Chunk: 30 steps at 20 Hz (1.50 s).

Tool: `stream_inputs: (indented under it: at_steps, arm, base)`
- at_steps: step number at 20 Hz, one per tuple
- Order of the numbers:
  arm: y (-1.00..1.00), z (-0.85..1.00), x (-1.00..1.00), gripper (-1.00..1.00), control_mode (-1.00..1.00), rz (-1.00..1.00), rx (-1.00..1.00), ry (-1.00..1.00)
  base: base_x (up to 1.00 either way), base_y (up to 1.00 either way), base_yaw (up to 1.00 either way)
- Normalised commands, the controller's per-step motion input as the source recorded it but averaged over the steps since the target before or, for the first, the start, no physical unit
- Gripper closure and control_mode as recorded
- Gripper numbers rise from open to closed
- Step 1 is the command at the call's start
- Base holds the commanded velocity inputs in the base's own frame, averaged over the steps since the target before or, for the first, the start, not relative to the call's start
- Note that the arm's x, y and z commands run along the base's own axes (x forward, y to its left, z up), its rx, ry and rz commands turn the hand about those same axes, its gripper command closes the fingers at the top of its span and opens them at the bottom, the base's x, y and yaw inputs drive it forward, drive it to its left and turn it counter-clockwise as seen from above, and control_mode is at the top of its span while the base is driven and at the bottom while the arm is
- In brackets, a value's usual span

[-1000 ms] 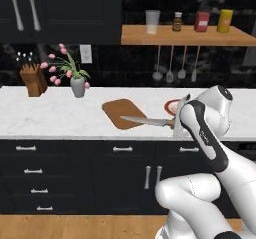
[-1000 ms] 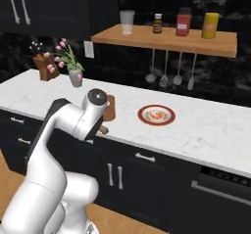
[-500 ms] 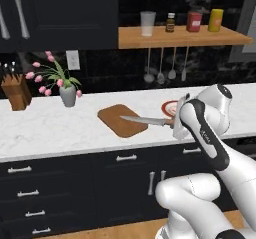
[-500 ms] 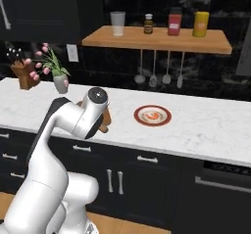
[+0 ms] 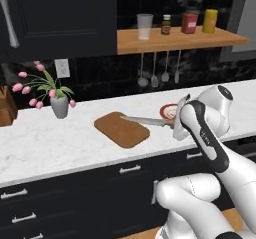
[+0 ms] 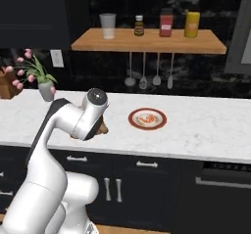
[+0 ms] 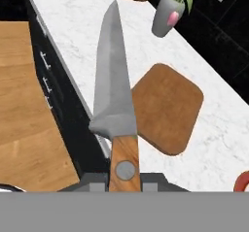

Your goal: Pick up the knife from the drawer and place it on the cutting board. Then place the meat from the plate to the cutting board.

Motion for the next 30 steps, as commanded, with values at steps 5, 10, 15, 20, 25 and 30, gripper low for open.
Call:
stream_inputs:
  at_steps: [5, 10, 15, 20, 25, 30]
  arm:
    - [0.0, 0.0, 0.0, 1.0, 1.0, 0.0, 0.0, 0.0]
    - [0.0, 0.0, 0.0, 1.0, 1.0, 0.0, 0.0, 0.0]
    - [0.0, 0.0, 0.0, 1.0, 1.0, 0.0, 0.0, 0.0]
    - [0.0, 0.0, 0.0, 1.0, 1.0, 0.0, 0.0, 0.0]
    - [0.0, 0.0, 0.0, 1.0, 1.0, 0.0, 0.0, 0.0]
    - [0.05, -0.17, 0.29, 1.0, -1.0, 0.11, 0.0, 0.0]
  base:
    - [0.55, 0.3, -0.21]
    - [0.52, 0.11, -0.06]
    - [0.61, 0.18, 0.06]
    - [0.61, 0.12, 0.18]
    - [0.25, 0.08, 0.27]
    - [0.0, 0.0, 0.0]
